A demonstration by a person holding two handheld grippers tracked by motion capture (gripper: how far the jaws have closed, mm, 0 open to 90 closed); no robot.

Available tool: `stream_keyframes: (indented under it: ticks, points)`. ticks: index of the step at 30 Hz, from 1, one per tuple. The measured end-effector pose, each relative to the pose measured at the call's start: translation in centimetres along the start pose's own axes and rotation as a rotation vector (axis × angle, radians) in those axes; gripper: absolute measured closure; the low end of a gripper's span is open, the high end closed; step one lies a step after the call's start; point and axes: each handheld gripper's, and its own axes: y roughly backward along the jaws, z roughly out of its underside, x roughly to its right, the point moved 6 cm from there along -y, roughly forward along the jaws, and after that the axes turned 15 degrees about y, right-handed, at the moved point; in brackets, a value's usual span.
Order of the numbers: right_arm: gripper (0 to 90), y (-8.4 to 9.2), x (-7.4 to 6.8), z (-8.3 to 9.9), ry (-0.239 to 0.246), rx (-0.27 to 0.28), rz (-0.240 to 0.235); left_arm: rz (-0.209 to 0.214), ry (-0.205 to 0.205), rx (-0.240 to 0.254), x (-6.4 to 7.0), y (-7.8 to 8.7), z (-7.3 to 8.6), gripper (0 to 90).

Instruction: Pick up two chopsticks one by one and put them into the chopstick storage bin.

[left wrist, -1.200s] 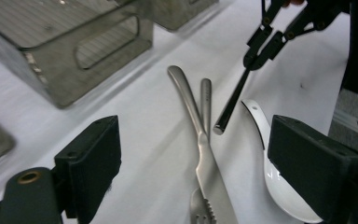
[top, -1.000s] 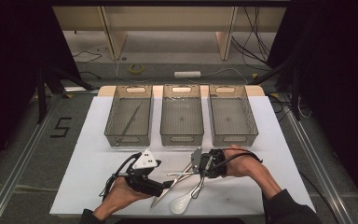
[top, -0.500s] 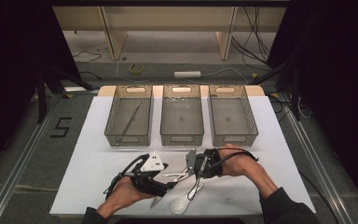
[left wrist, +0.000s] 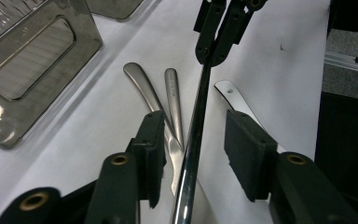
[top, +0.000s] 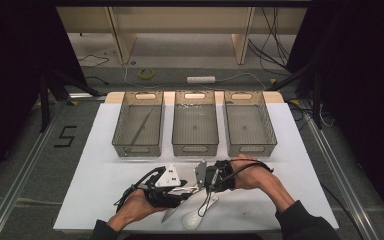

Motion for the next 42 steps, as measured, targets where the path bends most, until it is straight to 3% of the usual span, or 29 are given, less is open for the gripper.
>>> stream_keyframes:
  ticks: [5, 12, 17, 20, 22, 24, 26, 30, 38, 42]
  points:
    - [86.9, 0.1, 0.0, -0.3, 0.0, 0.001, -0.005, -0.001, -0.035, -0.023, 0.2, -0.2, 0.1, 64.6]
    - [86.8, 0.0, -0.2, -0.4, 0.014, 0.005, -0.015, 0.005, -0.046, -0.026, 0.3, -0.2, 0.2, 75.8]
    - [86.4, 0.0, -0.4, -0.5, 0.027, 0.001, -0.023, 0.043, -0.072, -0.051, 0.6, -0.2, 0.4, 81.6]
    - [85.5, 0.0, -0.4, -0.4, 0.03, 0.011, -0.025, 0.059, -0.064, -0.044, 0.7, 0.0, 0.2, 82.8]
    - [83.7, 0.2, -0.3, -0.2, 0.006, 0.024, -0.033, 0.07, -0.05, -0.029, 0.7, 0.2, 0.1, 83.1]
    - [76.3, 0.5, 0.1, 0.0, -0.025, 0.05, -0.009, 0.064, -0.034, -0.018, 0.4, 0.5, -0.1, 83.2]
    - [72.3, 1.0, 0.4, 0.3, -0.082, 0.085, 0.026, 0.047, -0.013, -0.005, 0.0, 0.7, -0.3, 83.2]
    - [54.3, 1.7, 0.5, 0.7, -0.193, 0.175, 0.059, 0.009, 0.01, 0.011, -1.0, 1.1, -0.3, 83.3]
    - [37.6, 2.9, 0.6, 1.5, -0.385, 0.352, 0.231, -0.037, 0.089, 0.048, -2.8, 2.1, -0.5, 83.3]
    - [35.3, 3.7, 0.3, 1.8, -0.49, 0.491, 0.327, -0.05, 0.138, 0.083, -3.7, 2.8, -0.6, 83.3]
